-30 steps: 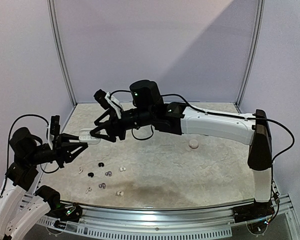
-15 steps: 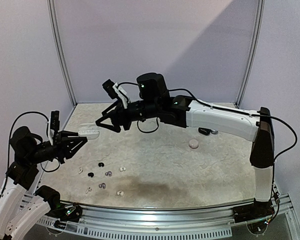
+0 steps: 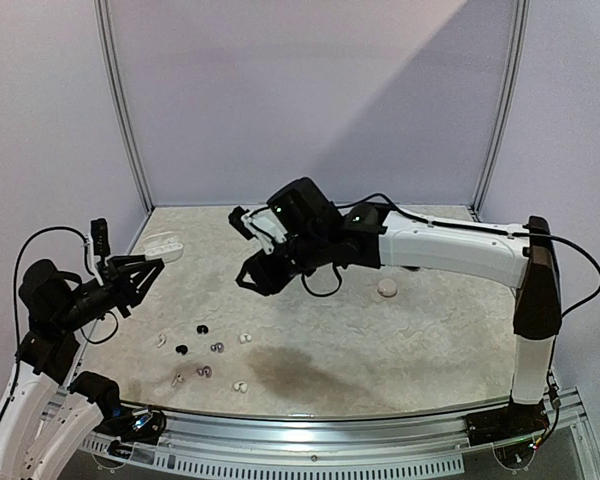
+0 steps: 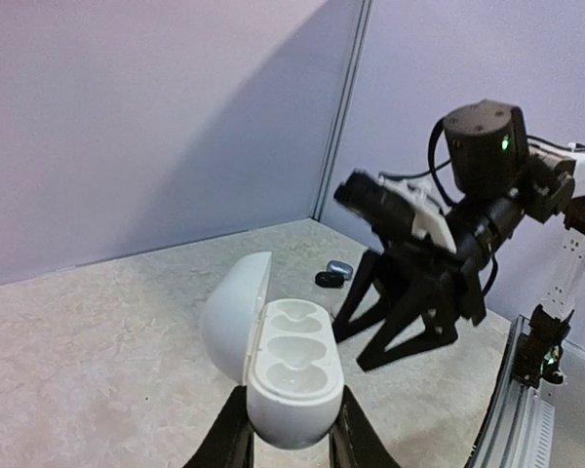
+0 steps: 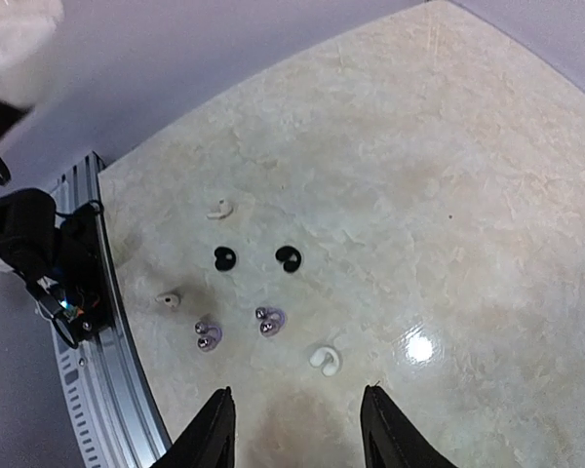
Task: Insert the wireless bluetooth earbuds into the charging case
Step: Pick up the left earbud from the center of the board.
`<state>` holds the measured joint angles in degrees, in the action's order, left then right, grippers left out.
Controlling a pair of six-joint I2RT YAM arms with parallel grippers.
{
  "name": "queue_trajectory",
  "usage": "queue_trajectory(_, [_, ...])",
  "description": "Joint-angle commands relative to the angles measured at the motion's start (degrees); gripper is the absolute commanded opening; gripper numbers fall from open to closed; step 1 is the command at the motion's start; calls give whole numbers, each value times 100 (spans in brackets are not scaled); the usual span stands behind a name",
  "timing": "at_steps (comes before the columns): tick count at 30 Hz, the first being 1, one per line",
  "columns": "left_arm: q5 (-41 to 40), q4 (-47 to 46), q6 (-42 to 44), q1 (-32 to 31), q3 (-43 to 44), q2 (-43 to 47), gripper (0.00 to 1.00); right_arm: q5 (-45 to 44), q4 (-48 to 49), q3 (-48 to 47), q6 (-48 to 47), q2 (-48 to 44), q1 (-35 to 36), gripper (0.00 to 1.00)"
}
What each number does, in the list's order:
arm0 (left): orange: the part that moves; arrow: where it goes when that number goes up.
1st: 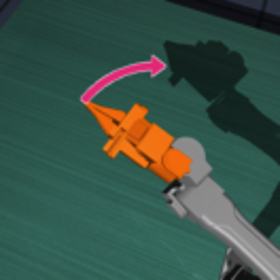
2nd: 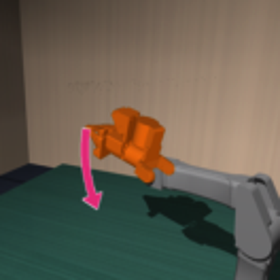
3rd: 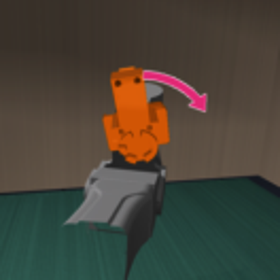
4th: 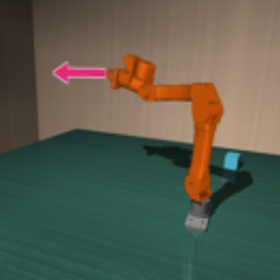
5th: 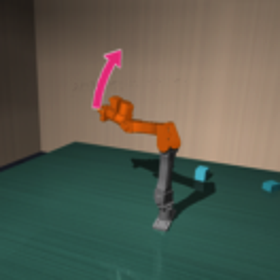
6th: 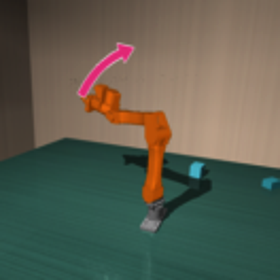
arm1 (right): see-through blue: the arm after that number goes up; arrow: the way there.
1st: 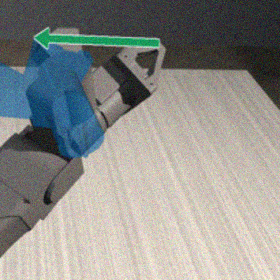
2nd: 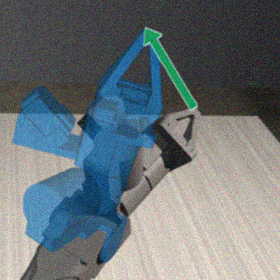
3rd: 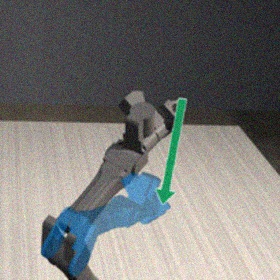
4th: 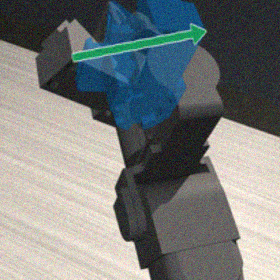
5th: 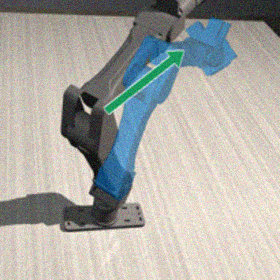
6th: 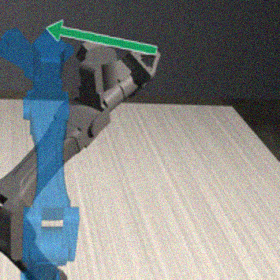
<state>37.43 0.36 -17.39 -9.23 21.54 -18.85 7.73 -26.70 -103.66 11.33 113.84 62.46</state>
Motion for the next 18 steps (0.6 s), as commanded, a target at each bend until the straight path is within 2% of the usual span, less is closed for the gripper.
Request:
queue_trajectory(1, [-3,-354,29,240,-91,200,0,-292,-571,154,97,324,292,44])
queue_trajectory(6, [96,-324,-4,524,-44,81,0,-291,-978,41,217,647,508,44])
queue_trajectory(13, [187,-355,70,719,-61,23,0,-443,-887,74,534,1120,790,45])
queue_trajectory(15, [136,-102,378,721,69,65,0,-330,-794,-34,522,1297,892,45])
queue_trajectory(16, [6,327,560,721,175,102,0,-227,-747,-85,511,1397,932,45])
queue_trajectory(18, [-76,443,605,722,179,228,0,-132,-724,-194,515,1582,975,42])
